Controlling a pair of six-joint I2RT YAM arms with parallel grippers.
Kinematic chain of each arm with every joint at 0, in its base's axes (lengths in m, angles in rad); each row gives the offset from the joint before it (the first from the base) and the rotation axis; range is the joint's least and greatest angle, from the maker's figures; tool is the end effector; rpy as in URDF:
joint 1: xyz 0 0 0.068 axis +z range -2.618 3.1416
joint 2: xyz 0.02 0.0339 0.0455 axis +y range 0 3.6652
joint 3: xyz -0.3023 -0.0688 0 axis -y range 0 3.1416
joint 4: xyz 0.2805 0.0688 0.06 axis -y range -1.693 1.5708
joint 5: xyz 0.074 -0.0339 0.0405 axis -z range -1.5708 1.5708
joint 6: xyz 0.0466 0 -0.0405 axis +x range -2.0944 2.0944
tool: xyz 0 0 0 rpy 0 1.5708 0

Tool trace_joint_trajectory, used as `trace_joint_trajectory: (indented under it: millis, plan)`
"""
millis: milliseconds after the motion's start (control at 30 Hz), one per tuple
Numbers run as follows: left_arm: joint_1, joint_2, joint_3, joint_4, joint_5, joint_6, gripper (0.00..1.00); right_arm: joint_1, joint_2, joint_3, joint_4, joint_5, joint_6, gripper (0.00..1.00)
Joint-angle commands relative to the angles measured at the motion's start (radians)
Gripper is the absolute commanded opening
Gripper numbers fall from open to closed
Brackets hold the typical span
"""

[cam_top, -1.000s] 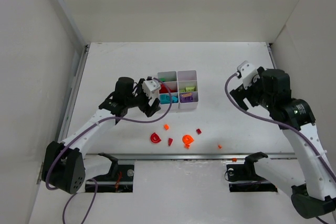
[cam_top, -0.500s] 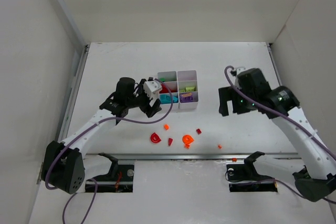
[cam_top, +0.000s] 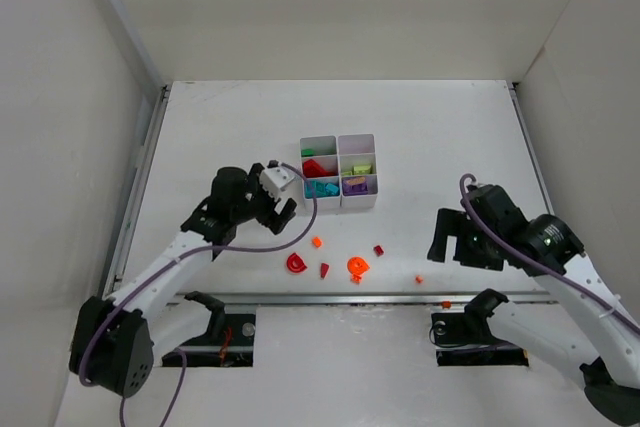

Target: Sort the legos into containers by color

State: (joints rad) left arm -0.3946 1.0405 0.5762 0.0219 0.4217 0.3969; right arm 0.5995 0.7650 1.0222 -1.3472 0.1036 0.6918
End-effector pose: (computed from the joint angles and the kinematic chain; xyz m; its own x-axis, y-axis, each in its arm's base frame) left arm 0.2235 -0.1137 0.2524 -0.0969 0.4224 -0.9012 0.7912 0.5820 0.1877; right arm 0.0965 0.0601 0.3455 -0.8965 0.1558 -0.4146 0.0652 0.9723 0.2244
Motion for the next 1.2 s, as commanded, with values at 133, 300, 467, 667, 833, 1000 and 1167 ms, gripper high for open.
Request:
trace_joint_trajectory:
  millis: [133, 300, 467, 667, 833, 1000, 1167]
  plan:
    - [0.013, -0.292, -0.156, 0.214, -0.222, -0.073, 0.89, 0.019, 0.000, 0.004, 0.025, 0.077, 0.029, 1.00]
    - [0.013, -0.382, -0.289, 0.375, -0.453, -0.190, 1.00, 0.019, -0.073, -0.007, 0.034, 0.077, 0.040, 1.00]
    - [0.013, -0.312, -0.470, 0.907, -0.633, -0.106, 1.00, 0.019, -0.115, -0.007, 0.043, 0.097, 0.051, 1.00]
    - [0.013, -0.070, -0.559, 1.378, -0.719, -0.208, 0.82, 0.019, -0.153, -0.007, 0.034, 0.116, 0.071, 1.00]
    - [0.071, 0.052, -0.568, 1.475, -0.730, -0.250, 0.99, 0.019, -0.164, -0.007, 0.034, 0.116, 0.081, 1.00]
    - [0.071, 0.061, -0.570, 1.498, -0.679, -0.210, 1.00, 0.019, -0.164, -0.007, 0.034, 0.125, 0.081, 1.00]
    - [0.112, 0.107, -0.582, 1.559, -0.679, -0.236, 1.00, 0.019, -0.164, -0.007, 0.034, 0.125, 0.081, 1.00]
